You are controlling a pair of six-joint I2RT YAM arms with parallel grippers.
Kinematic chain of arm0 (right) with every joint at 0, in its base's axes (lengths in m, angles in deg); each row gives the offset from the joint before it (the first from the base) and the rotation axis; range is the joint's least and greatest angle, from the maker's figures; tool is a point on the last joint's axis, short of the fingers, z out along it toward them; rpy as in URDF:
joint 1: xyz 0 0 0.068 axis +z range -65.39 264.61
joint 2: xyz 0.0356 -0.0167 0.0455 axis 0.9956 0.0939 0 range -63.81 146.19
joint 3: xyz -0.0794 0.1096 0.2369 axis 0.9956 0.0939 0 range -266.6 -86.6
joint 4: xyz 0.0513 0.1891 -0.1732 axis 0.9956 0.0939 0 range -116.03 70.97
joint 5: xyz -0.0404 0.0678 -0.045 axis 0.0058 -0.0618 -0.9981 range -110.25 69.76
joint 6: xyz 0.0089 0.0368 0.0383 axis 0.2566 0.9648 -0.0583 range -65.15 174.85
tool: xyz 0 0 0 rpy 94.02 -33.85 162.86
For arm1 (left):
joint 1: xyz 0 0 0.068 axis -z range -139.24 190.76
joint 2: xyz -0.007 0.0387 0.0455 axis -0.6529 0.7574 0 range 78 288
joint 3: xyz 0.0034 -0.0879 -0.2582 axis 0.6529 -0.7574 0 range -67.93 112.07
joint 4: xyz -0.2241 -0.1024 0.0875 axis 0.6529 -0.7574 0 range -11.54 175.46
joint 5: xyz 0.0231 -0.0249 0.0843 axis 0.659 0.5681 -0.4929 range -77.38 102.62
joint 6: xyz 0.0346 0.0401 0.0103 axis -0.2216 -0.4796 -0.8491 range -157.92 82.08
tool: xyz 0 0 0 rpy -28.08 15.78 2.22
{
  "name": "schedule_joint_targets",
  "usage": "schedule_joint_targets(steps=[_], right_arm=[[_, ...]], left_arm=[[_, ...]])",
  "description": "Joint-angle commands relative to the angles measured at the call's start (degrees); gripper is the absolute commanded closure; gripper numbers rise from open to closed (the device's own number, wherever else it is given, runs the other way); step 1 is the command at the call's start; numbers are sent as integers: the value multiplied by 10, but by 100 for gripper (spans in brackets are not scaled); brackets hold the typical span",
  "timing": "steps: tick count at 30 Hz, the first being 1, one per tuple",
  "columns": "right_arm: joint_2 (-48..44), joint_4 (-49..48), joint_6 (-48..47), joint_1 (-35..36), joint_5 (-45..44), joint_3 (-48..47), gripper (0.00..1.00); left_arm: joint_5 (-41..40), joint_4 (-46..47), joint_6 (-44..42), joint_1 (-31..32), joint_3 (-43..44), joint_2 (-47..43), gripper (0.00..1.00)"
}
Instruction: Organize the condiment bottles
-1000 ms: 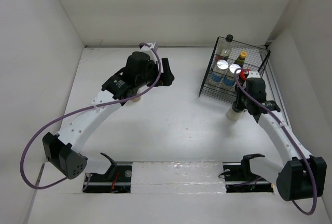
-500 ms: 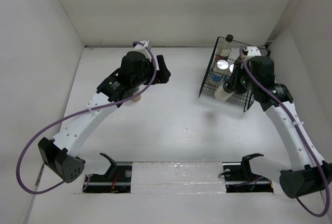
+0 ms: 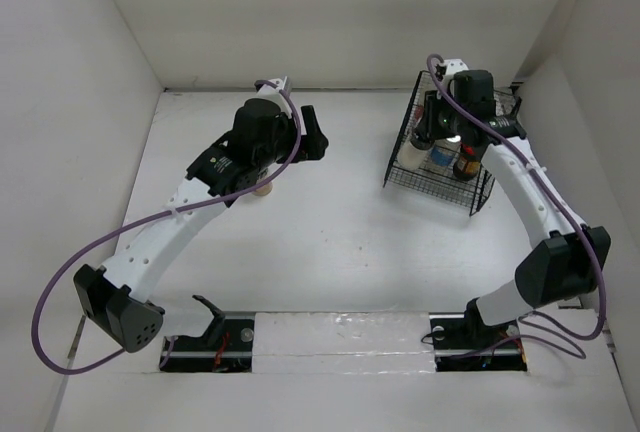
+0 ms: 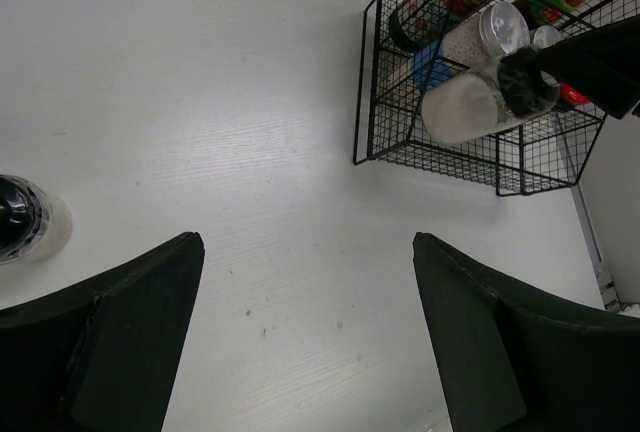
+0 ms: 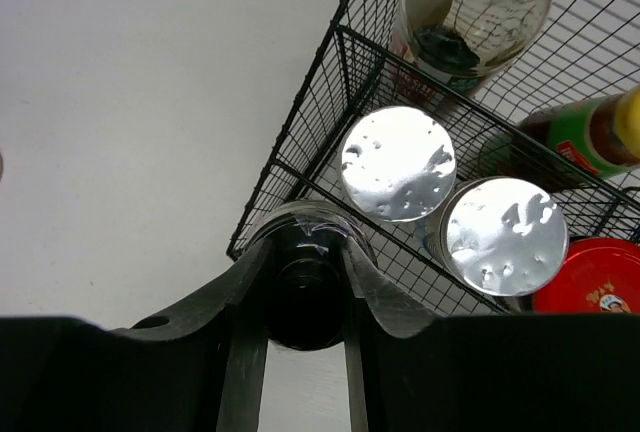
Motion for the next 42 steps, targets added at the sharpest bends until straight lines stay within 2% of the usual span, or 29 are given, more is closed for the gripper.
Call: schedule_joint_targets(steps=[1,10,15,18,19,20,23,25,28,29,31,32,33,34,36,37,38,39,40,41,42], right_arm=[[0,-71,-17,-4,3,-36,95],[30,-139,-29,16,-46,59,95],[60,-139,-29,27,-52,76,88],[67,-124,-24,33,-58,69,71],[67,-124,-24,33,-65,69,63],[67,-116,-24,33,-65,56,40],[51,-99,-24,38,-65,37,16],[32,-93,-24,38,-73,12,13],[2,-87,-24,64,-73,0,13],[-4,-107,-24,83,-62,7,17],[-9,-160,-24,119,-5,41,54],[-9,-160,-24,120,16,56,77],[-2,-198,-24,152,38,67,92],[26,-208,-24,170,58,73,100],[63,-214,-30,230,91,45,100],[97,-220,-45,250,91,16,96],[114,-226,-55,266,100,-1,87],[132,-226,-65,281,123,-20,73],[173,-235,-79,303,135,-60,43],[196,-235,-85,312,143,-82,32],[218,-240,-93,321,163,-103,25]], left_arm=[[-6,22,4,-2,20,-3,19],[-5,28,4,-7,15,2,19],[0,28,4,-13,21,15,19],[-6,33,4,-13,27,15,19],[-12,33,4,-13,27,15,19],[-12,33,4,-13,27,15,19],[-39,33,4,-19,45,15,18],[-71,27,4,-19,74,10,18],[-126,27,19,-19,113,-14,17],[-144,27,25,-19,119,-24,17],[-209,36,39,-19,119,-61,14],[-229,45,39,-19,113,-74,14],[-244,52,46,-19,113,-86,12],[-255,59,46,-19,103,-98,11],[-270,72,46,-19,98,-125,11],[-276,72,38,-19,98,-125,11],[-276,72,31,-19,98,-132,9],[-269,72,25,-19,98,-132,8],[-261,50,25,-19,105,-132,8],[-261,50,25,-19,106,-132,8],[-241,44,25,-19,112,-132,8]])
